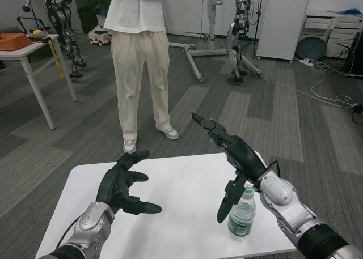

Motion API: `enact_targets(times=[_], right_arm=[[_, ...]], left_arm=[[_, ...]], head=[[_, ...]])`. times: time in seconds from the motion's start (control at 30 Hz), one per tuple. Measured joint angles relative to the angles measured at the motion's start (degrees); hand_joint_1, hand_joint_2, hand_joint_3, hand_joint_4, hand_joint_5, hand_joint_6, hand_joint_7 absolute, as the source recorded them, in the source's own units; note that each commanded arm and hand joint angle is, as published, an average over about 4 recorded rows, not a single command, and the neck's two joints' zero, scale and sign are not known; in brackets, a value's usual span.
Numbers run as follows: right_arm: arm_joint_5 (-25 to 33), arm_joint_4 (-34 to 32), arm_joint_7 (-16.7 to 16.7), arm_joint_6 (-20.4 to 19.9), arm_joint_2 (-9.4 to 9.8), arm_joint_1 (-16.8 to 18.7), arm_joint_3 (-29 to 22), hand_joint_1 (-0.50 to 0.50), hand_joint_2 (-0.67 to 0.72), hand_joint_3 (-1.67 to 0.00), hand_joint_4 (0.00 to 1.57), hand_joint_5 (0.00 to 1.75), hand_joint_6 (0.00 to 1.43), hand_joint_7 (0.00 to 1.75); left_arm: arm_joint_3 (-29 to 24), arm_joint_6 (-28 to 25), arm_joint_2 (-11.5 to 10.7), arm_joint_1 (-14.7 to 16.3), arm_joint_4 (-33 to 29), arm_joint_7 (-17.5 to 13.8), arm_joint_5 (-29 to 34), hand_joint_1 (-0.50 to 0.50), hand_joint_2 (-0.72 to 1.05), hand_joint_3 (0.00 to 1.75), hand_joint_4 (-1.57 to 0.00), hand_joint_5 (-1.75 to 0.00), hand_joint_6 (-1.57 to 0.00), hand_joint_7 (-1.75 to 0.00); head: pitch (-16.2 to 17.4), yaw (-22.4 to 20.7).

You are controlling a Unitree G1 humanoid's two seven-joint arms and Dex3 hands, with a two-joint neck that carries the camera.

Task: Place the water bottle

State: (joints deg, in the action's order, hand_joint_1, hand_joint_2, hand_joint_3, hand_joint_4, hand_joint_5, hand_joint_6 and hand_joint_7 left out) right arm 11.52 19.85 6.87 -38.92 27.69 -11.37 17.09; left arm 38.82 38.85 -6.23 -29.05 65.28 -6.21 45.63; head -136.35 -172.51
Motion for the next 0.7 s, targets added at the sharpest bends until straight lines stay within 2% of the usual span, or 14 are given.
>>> enact_targets(times=[0.1,0.23,0.53,0.7], right_arm=[[0.0,0.0,0.0,0.0,0.00,0.0,0.0,-0.46,0.22,0.00,0.00,0.00,0.00,0.00],[0.0,0.0,0.0,0.0,0.00,0.0,-0.1,-0.46,0.22,0.00,0.00,0.00,0.00,0.00],[0.0,-0.1,0.1,0.0,-0.01,0.2,-1.6,-0.46,0.22,0.00,0.00,0.00,0.00,0.00],[0.0,-0.2,0.2,0.0,-0.01,0.9,-2.3,-0.46,0.22,0.00,0.00,0.00,0.00,0.00]], left_arm=[[-0.1,0.0,0.0,0.0,-0.1,0.0,-0.1,-0.50,-0.02,0.17,0.00,-1.75,0.00,-0.70],[-0.6,0.0,0.0,0.1,-0.3,0.0,-0.6,-0.50,-0.02,0.13,0.00,-1.75,0.00,-0.70],[-3.0,0.6,0.0,0.5,-1.3,0.3,-2.3,-0.50,-0.02,0.15,0.00,-1.75,0.00,-0.70],[-3.3,0.7,-0.1,0.6,-1.3,0.3,-2.9,-0.50,-0.02,0.15,0.00,-1.75,0.00,-0.70]], head=[[0.0,-0.1],[-0.1,-0.2],[-0.1,-0.5],[3.2,0.5]])
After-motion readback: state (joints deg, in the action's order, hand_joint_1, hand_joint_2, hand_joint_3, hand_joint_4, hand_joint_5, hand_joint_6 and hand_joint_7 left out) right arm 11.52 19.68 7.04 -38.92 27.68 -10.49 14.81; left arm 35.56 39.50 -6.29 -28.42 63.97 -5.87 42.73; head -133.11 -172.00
